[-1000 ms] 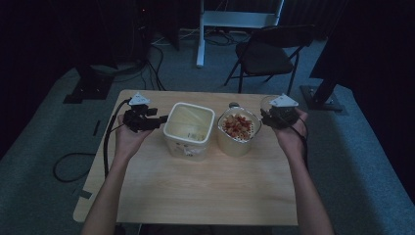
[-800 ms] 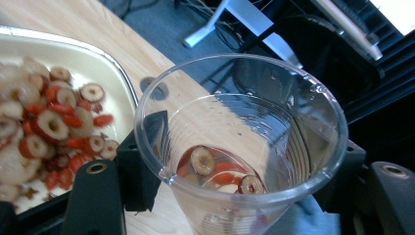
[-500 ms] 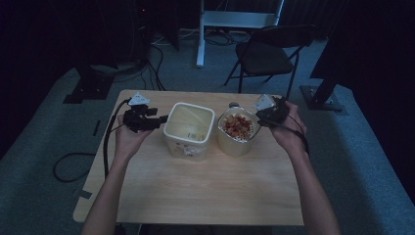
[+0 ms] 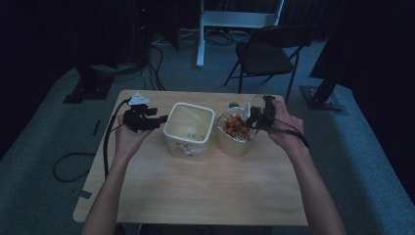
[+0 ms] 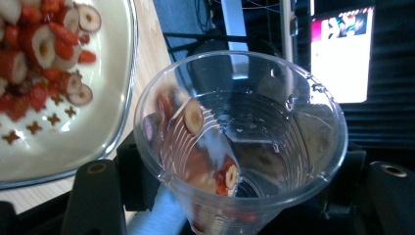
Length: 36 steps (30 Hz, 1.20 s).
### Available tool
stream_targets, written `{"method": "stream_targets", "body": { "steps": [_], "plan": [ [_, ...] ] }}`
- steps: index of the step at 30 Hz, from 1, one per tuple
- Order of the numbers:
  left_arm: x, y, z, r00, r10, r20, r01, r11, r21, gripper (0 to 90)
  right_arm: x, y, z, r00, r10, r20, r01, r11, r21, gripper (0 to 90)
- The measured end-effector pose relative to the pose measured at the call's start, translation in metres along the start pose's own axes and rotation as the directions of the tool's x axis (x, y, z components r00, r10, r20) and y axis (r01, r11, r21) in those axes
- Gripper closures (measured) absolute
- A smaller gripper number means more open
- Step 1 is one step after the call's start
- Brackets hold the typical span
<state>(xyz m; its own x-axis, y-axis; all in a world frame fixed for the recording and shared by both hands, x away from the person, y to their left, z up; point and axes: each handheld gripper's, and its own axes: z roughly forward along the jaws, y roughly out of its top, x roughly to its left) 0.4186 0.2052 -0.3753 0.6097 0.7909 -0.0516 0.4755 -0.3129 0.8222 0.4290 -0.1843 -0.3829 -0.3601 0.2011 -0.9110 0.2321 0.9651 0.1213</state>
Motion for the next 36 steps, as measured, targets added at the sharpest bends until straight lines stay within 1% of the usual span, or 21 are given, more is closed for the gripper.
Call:
{"method": "stream_targets", "body": {
  "steps": [3,6,9,11,13,15,17,18,19,20,22,23,24,26,27,28,29,31,32,33,36],
  "plan": [
    [0.000,0.000,0.000,1.0000,-0.001,0.001,0.001,1.0000,-0.001,43.9,0.003,0.004,-0.002,0.9974,-0.067,0.026,0.067,0.998,0.015,33.0],
    [0.001,0.000,0.000,1.0000,-0.001,0.001,0.001,1.0000,-0.002,43.9,0.005,0.008,-0.004,0.9888,-0.138,0.056,0.137,0.990,0.030,33.2],
    [0.001,0.000,0.000,1.0000,-0.003,0.000,0.003,1.0000,-0.001,43.9,0.008,0.012,-0.006,0.9737,-0.210,0.088,0.207,0.977,0.042,33.3],
    [0.001,0.000,0.000,1.0000,-0.003,0.000,0.003,1.0000,0.000,43.9,0.009,0.015,-0.008,0.9604,-0.256,0.110,0.252,0.966,0.052,33.4],
    [0.001,0.000,0.000,1.0000,-0.003,0.001,0.003,1.0000,0.000,43.9,0.010,0.017,-0.009,0.9503,-0.286,0.122,0.281,0.958,0.057,33.4],
    [0.001,0.000,0.000,1.0000,-0.004,0.001,0.004,1.0000,0.000,43.9,0.010,0.018,-0.009,0.9401,-0.313,0.136,0.307,0.950,0.063,33.4],
    [0.001,0.000,0.000,1.0000,-0.004,0.001,0.004,1.0000,0.000,43.9,0.011,0.019,-0.010,0.9351,-0.324,0.144,0.316,0.946,0.074,33.5],
    [0.001,0.000,0.000,1.0000,-0.004,0.001,0.004,1.0000,-0.001,43.9,0.010,0.020,-0.010,0.9276,-0.342,0.149,0.334,0.939,0.077,33.6],
    [0.001,0.000,0.000,1.0000,-0.006,0.001,0.006,1.0000,-0.003,43.9,0.011,0.020,-0.010,0.9236,-0.350,0.156,0.342,0.936,0.080,33.7],
    [0.002,0.000,0.000,1.0000,-0.005,0.000,0.005,1.0000,-0.003,43.9,0.012,0.020,-0.010,0.9224,-0.351,0.160,0.341,0.936,0.088,33.7],
    [0.002,0.000,0.000,1.0000,-0.005,0.000,0.005,1.0000,-0.003,43.9,0.012,0.020,-0.010,0.9139,-0.369,0.169,0.357,0.929,0.096,33.8],
    [0.002,0.000,0.000,1.0000,-0.005,0.000,0.005,1.0000,-0.002,43.9,0.013,0.021,-0.010,0.9046,-0.388,0.177,0.376,0.921,0.100,33.8],
    [0.002,0.000,0.000,1.0000,-0.004,-0.001,0.004,1.0000,0.000,43.9,0.013,0.021,-0.010,0.8981,-0.400,0.183,0.386,0.916,0.105,33.8],
    [0.001,0.000,0.000,1.0000,-0.003,0.000,0.003,1.0000,0.000,43.9,0.015,0.020,-0.009,0.8898,-0.415,0.190,0.399,0.909,0.116,33.8],
    [0.001,0.000,0.000,1.0000,-0.004,0.000,0.004,1.0000,-0.001,43.9,0.015,0.020,-0.009,0.8831,-0.427,0.194,0.410,0.904,0.123,33.9],
    [0.001,0.000,0.000,1.0000,-0.005,0.001,0.005,1.0000,-0.002,43.9,0.016,0.020,-0.009,0.8805,-0.432,0.195,0.413,0.901,0.132,33.9],
    [0.001,0.000,0.001,1.0000,-0.005,0.001,0.005,1.0000,-0.002,43.9,0.017,0.020,-0.008,0.8743,-0.443,0.198,0.423,0.896,0.136,33.9],
    [0.001,0.000,0.001,1.0000,-0.003,0.001,0.003,1.0000,-0.001,43.9,0.019,0.020,-0.008,0.8669,-0.455,0.204,0.433,0.890,0.144,33.9],
    [0.001,0.000,0.001,1.0000,-0.003,0.001,0.003,1.0000,0.000,43.9,0.019,0.020,-0.008,0.8588,-0.468,0.209,0.445,0.883,0.149,33.9],
    [0.001,0.000,0.001,1.0000,-0.004,0.002,0.004,1.0000,0.000,43.9,0.020,0.020,-0.008,0.8538,-0.477,0.210,0.452,0.878,0.155,33.9],
    [0.001,0.000,0.001,1.0000,-0.003,0.002,0.003,1.0000,0.001,43.9,0.021,0.020,-0.007,0.8458,-0.487,0.218,0.463,0.873,0.154,34.0]
  ]
}}
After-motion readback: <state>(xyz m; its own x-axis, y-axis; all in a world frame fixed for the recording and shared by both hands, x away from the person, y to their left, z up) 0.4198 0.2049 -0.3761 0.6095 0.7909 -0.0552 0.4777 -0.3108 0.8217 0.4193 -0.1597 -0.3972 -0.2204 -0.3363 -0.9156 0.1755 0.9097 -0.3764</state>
